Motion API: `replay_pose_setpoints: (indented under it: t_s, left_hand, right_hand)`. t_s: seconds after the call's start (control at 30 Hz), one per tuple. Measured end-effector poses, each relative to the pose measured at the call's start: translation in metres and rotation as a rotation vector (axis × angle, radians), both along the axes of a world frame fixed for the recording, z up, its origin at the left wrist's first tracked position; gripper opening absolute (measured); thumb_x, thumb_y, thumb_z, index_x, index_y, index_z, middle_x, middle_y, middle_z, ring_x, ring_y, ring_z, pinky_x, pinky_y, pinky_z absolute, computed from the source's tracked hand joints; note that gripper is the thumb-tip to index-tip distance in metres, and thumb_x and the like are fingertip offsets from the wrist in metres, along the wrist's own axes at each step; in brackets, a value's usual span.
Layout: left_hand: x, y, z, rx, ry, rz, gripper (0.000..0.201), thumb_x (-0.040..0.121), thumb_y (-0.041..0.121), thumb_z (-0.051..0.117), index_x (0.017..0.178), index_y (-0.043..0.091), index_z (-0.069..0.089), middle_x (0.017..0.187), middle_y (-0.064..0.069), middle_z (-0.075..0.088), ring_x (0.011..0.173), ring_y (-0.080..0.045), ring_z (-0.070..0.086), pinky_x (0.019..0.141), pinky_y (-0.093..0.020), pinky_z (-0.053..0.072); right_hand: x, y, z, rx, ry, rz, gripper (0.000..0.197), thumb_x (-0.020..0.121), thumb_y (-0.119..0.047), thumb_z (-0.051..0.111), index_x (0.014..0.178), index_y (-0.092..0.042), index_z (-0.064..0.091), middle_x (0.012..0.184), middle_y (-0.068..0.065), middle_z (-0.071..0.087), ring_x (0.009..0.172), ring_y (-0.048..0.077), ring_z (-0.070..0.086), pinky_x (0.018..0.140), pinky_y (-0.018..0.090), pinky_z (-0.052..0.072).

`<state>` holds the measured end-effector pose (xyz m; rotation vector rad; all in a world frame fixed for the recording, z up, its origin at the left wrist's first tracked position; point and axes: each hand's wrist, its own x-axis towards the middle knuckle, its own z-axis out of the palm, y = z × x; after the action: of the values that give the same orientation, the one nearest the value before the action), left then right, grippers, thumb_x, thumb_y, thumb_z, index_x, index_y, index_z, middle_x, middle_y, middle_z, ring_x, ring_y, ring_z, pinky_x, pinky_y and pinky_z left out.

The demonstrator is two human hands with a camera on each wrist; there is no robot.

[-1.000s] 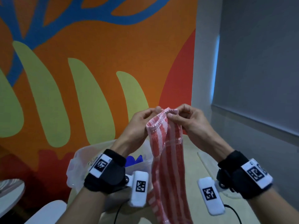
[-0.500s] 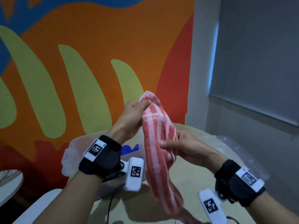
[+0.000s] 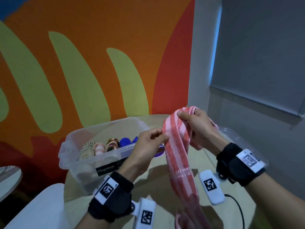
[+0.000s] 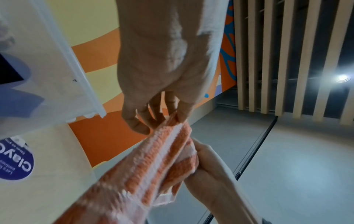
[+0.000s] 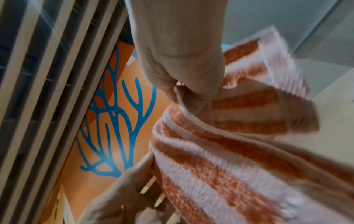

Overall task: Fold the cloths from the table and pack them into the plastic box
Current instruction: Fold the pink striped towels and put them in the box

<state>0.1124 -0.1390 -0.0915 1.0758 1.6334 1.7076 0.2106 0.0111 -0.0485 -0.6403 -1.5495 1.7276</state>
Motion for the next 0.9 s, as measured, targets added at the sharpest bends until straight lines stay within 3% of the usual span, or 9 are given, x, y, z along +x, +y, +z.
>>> replay_pose_setpoints:
  t_s: [0.07, 0.2, 0.27, 0.33, 0.47, 0.53, 0.63, 0.73, 0.9]
  left_hand:
    - [-0.002, 0.002, 0.004, 0.057, -0.034, 0.069, 0.019, 0.104, 0.018, 0.058, 0.097, 0.009, 0.073, 0.092, -0.003, 0.077, 0.086, -0.014, 0.072, 0.079, -0.029, 0.057]
    - [-0.006, 0.009, 0.01, 0.075, -0.152, 0.174, 0.026, 0.11, 0.024, 0.048, 0.099, 0.008, 0.066, 0.087, -0.001, 0.078, 0.077, -0.014, 0.073, 0.071, -0.028, 0.056]
    - [-0.004, 0.012, 0.006, 0.008, -0.149, 0.185, 0.029, 0.109, 0.033, 0.048, 0.111, 0.01, 0.065, 0.096, -0.004, 0.08, 0.083, -0.016, 0.077, 0.071, -0.032, 0.06]
    - [0.0, 0.013, -0.005, -0.045, -0.17, 0.045, 0.036, 0.101, 0.043, 0.061, 0.121, 0.013, 0.061, 0.11, -0.01, 0.078, 0.096, -0.027, 0.077, 0.085, -0.043, 0.062]
    - [0.017, 0.003, -0.031, -0.203, 0.032, -0.275, 0.03, 0.089, 0.019, 0.079, 0.114, 0.005, 0.07, 0.108, -0.012, 0.077, 0.099, -0.032, 0.075, 0.093, -0.042, 0.061]
    - [0.019, -0.001, -0.046, -0.264, 0.066, -0.331, 0.024, 0.091, 0.017, 0.077, 0.109, 0.002, 0.073, 0.106, -0.012, 0.078, 0.099, -0.03, 0.075, 0.093, -0.037, 0.06]
    - [0.02, -0.005, -0.057, -0.203, -0.116, -0.315, 0.026, 0.095, 0.014, 0.072, 0.116, -0.002, 0.071, 0.114, -0.017, 0.076, 0.107, -0.034, 0.072, 0.1, -0.043, 0.057]
    - [0.019, -0.01, -0.054, -0.127, -0.274, -0.336, 0.023, 0.097, 0.01, 0.067, 0.117, -0.002, 0.066, 0.112, -0.018, 0.075, 0.1, -0.03, 0.072, 0.092, -0.038, 0.059]
    - [0.014, -0.019, -0.053, -0.053, -0.404, -0.414, 0.034, 0.097, 0.01, 0.068, 0.127, -0.003, 0.058, 0.113, -0.027, 0.07, 0.09, -0.032, 0.073, 0.079, -0.037, 0.063]
  right_hand:
    - [0.006, 0.007, 0.003, 0.001, -0.009, -0.081, 0.011, 0.097, -0.004, 0.064, 0.098, 0.006, 0.068, 0.073, 0.016, 0.073, 0.063, 0.028, 0.07, 0.057, 0.037, 0.061]
    - [0.016, 0.015, 0.008, -0.023, -0.033, -0.082, 0.026, 0.098, -0.01, 0.064, 0.106, 0.014, 0.063, 0.091, 0.028, 0.074, 0.073, 0.032, 0.07, 0.072, 0.058, 0.061]
    - [0.019, 0.015, 0.01, -0.02, -0.046, -0.054, 0.018, 0.102, -0.009, 0.059, 0.095, 0.007, 0.063, 0.064, 0.013, 0.069, 0.05, 0.02, 0.064, 0.051, 0.035, 0.058]
    - [0.02, 0.013, 0.014, -0.027, -0.021, -0.035, 0.02, 0.103, -0.004, 0.056, 0.085, 0.002, 0.059, 0.055, 0.007, 0.063, 0.043, 0.015, 0.061, 0.041, 0.022, 0.048]
    - [0.018, 0.024, 0.01, -0.005, 0.007, -0.044, 0.023, 0.1, -0.007, 0.061, 0.104, 0.014, 0.066, 0.091, 0.023, 0.075, 0.081, 0.036, 0.074, 0.069, 0.044, 0.064]
    - [0.019, 0.026, 0.004, -0.042, 0.014, -0.03, 0.019, 0.098, -0.012, 0.064, 0.102, 0.006, 0.069, 0.084, 0.017, 0.075, 0.072, 0.029, 0.073, 0.062, 0.039, 0.062]
    - [0.023, 0.025, -0.019, -0.131, 0.046, 0.106, 0.017, 0.096, -0.021, 0.068, 0.102, -0.006, 0.065, 0.073, 0.005, 0.067, 0.06, 0.016, 0.064, 0.058, 0.027, 0.055]
    - [0.025, 0.021, -0.047, -0.16, 0.034, 0.206, 0.009, 0.098, -0.01, 0.063, 0.104, -0.005, 0.063, 0.084, 0.011, 0.071, 0.071, 0.018, 0.068, 0.065, 0.027, 0.057]
    - [0.028, 0.029, -0.048, -0.298, 0.162, 0.118, 0.013, 0.104, -0.011, 0.051, 0.091, -0.011, 0.05, 0.066, 0.007, 0.053, 0.045, 0.013, 0.047, 0.038, 0.021, 0.039]
